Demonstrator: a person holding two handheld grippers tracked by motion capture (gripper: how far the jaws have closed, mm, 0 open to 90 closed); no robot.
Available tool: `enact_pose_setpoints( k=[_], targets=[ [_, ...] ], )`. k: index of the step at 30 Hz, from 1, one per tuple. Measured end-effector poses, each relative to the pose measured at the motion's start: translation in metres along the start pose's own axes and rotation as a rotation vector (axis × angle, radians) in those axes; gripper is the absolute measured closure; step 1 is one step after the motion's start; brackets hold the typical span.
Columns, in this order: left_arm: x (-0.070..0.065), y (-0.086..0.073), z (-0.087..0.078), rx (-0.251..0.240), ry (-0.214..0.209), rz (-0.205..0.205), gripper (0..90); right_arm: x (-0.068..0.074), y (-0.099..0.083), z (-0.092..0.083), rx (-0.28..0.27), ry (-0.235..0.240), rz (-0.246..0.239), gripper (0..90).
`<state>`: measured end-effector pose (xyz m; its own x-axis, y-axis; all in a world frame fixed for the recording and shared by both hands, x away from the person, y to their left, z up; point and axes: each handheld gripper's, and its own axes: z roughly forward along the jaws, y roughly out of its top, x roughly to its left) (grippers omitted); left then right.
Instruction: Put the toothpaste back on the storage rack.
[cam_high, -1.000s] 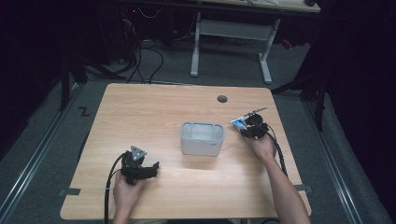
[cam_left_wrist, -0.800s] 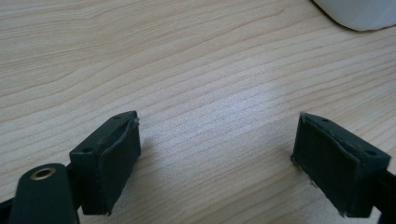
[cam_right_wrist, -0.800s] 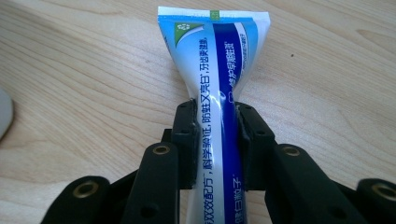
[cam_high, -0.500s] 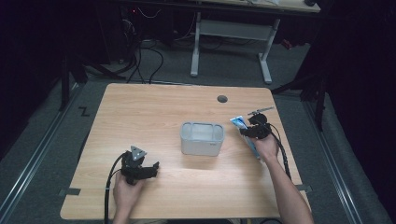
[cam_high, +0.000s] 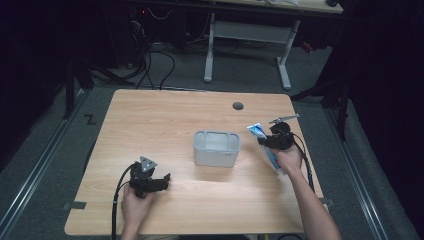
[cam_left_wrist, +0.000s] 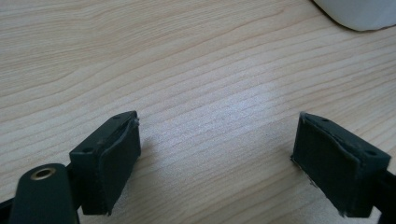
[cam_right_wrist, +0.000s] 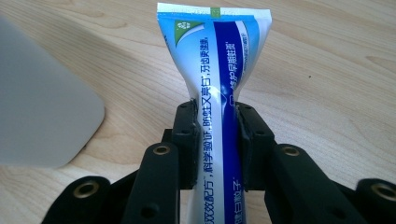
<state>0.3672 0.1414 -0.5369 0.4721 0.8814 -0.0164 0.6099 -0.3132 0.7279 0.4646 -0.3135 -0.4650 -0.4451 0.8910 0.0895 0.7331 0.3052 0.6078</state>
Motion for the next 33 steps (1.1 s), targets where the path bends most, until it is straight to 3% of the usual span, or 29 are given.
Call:
enact_pose_setpoints(
  k=[9, 15, 33],
  targets=[
    [0.0, 0.0, 0.0, 0.0, 0.0, 0.0, 15.4, -0.002, -0.004, -0.013, -0.03, 0.013, 0.009, 72.1],
    [0.0, 0.0, 0.0, 0.0, 0.0, 0.0, 15.4, 0.002, -0.006, -0.023, -0.066, 0.004, -0.013, 72.2],
    [0.0, 0.0, 0.0, -0.001, 0.0, 0.0, 15.4, 0.02, -0.005, -0.045, -0.149, 0.033, -0.066, 72.1]
  ],
)
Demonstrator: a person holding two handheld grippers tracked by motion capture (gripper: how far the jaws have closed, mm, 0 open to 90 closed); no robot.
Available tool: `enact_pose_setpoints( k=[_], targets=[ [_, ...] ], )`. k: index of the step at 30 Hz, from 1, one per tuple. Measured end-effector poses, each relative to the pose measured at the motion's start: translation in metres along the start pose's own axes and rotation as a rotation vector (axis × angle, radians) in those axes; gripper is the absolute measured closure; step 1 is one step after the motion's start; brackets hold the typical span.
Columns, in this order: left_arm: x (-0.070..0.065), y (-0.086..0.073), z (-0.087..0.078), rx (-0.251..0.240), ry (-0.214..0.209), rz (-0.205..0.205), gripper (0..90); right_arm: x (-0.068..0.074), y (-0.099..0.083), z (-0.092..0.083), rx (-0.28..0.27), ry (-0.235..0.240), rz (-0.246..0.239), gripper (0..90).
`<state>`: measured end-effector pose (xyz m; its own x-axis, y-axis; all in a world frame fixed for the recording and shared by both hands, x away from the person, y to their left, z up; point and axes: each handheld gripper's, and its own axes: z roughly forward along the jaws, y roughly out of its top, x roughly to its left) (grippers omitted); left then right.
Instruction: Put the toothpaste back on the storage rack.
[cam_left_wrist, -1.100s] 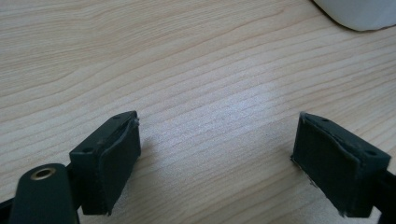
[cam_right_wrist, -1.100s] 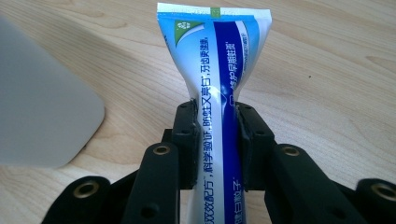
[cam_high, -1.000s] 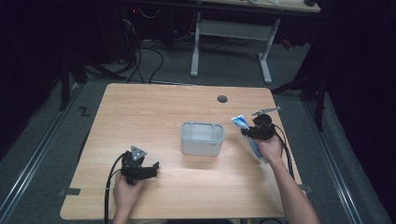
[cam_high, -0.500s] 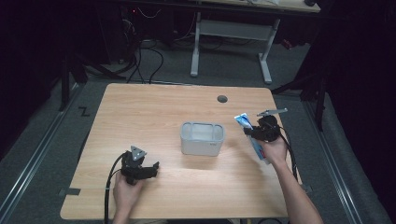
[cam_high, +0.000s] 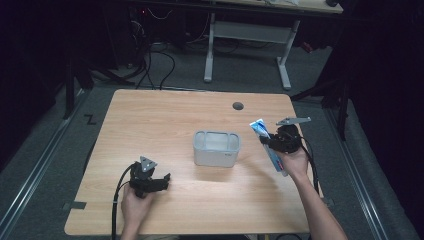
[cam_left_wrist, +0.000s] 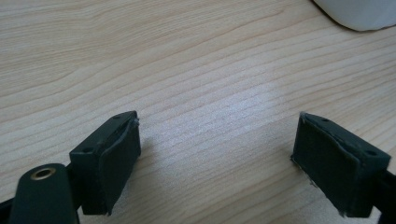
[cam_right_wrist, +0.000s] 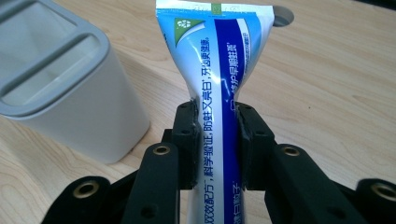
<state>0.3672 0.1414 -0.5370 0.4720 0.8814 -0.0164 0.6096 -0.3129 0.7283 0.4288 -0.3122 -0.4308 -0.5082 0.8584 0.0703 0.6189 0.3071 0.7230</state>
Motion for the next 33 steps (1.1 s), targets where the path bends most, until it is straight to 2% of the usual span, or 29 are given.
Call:
enact_pose_setpoints(
  k=[20, 33],
  targets=[
    [0.0, 0.0, 0.0, -0.001, 0.0, -0.001, 15.4, 0.014, 0.009, -0.023, -0.051, 0.053, -0.039, 72.0],
    [0.0, 0.0, 0.0, -0.001, 0.0, -0.002, 15.4, 0.032, 0.025, -0.032, -0.085, 0.107, -0.08, 72.2]
  ],
)
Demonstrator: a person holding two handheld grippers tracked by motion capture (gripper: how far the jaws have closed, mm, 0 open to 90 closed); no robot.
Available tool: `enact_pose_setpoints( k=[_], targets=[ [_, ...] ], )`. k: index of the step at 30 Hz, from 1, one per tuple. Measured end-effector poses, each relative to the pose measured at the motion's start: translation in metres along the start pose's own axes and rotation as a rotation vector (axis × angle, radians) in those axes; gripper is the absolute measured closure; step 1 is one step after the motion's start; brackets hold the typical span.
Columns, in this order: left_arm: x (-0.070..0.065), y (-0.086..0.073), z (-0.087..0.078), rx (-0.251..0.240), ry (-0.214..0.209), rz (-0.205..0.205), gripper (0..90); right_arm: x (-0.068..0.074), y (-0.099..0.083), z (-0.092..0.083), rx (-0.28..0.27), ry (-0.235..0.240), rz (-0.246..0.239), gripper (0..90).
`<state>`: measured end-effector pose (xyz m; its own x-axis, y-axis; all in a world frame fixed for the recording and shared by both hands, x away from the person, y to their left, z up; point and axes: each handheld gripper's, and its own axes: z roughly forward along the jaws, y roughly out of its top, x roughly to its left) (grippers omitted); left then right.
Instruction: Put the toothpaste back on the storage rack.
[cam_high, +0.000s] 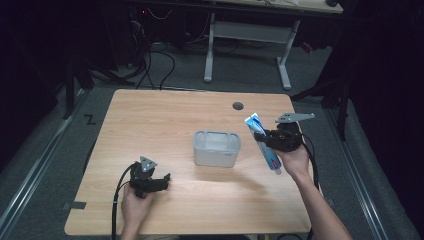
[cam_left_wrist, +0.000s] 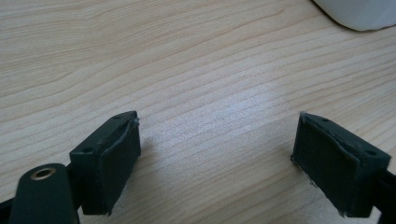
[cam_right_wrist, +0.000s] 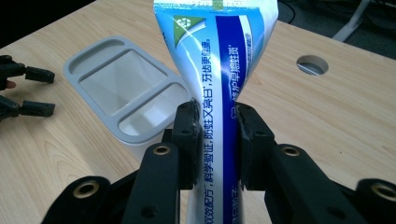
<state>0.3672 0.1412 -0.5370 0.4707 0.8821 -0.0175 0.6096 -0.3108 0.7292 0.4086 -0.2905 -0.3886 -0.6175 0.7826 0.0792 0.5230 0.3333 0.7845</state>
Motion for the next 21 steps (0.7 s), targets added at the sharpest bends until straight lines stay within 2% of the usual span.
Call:
enact_pose_setpoints(
  k=[11, 21],
  targets=[
    [0.0, 0.0, 0.0, 0.0, 0.0, 0.0, 15.4, 0.015, 0.018, 0.002, -0.028, 0.055, -0.035, 72.4],
    [0.0, 0.0, 0.0, 0.001, 0.0, 0.001, 15.4, 0.026, 0.034, 0.009, -0.047, 0.104, -0.047, 72.9]
  ],
)
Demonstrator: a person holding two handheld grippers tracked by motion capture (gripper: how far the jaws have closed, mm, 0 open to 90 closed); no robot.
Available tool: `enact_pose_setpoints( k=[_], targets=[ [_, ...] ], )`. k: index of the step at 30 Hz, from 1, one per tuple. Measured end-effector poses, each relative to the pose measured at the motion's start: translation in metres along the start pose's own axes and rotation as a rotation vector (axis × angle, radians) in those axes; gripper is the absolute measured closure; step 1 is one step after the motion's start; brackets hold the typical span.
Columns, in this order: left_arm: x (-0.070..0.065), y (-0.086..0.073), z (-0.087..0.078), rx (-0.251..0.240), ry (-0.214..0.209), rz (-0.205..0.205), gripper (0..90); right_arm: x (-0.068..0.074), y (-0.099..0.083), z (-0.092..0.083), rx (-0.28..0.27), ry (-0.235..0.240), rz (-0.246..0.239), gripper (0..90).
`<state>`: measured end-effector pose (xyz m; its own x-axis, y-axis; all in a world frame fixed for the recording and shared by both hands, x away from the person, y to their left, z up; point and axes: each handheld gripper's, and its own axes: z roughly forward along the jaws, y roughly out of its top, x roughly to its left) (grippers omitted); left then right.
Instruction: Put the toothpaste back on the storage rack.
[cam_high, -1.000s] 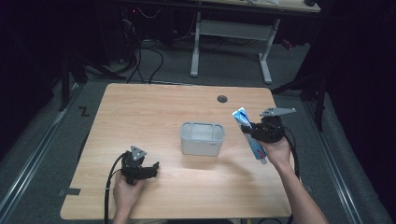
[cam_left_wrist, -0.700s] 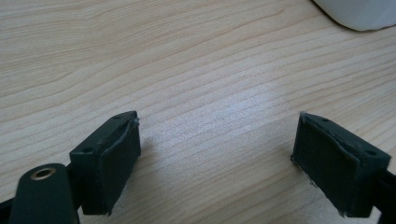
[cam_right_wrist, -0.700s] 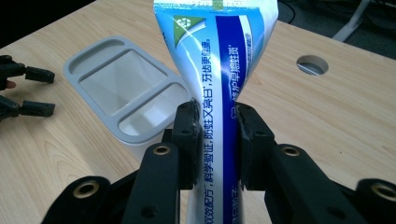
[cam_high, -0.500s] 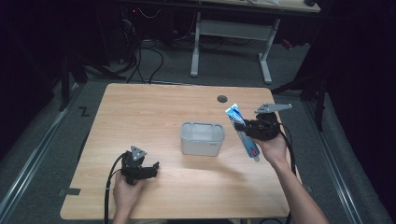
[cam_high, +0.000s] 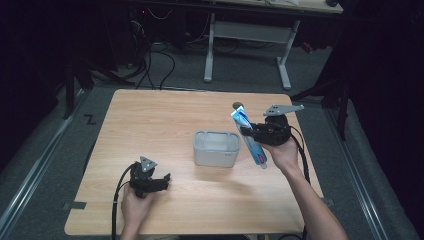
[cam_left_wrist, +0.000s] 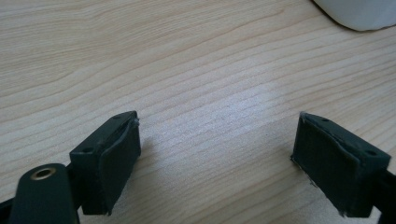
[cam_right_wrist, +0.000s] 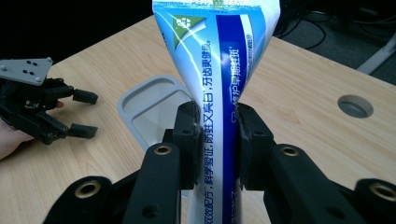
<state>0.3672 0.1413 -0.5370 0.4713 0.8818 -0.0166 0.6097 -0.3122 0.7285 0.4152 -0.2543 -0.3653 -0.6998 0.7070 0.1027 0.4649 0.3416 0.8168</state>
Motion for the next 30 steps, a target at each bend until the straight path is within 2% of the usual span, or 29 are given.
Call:
enact_pose_setpoints(
  k=[8, 18, 30],
  targets=[
    [0.0, 0.0, 0.0, 0.0, 0.0, 0.0, 15.4, 0.004, 0.012, 0.005, -0.029, 0.034, -0.002, 73.0],
    [0.0, 0.0, 0.0, -0.001, 0.0, -0.001, 15.4, 0.01, 0.028, 0.011, -0.043, 0.047, -0.03, 73.0],
    [0.0, 0.0, 0.0, -0.001, 0.0, -0.001, 15.4, 0.015, 0.045, 0.025, -0.07, 0.073, -0.027, 73.1]
  ],
)
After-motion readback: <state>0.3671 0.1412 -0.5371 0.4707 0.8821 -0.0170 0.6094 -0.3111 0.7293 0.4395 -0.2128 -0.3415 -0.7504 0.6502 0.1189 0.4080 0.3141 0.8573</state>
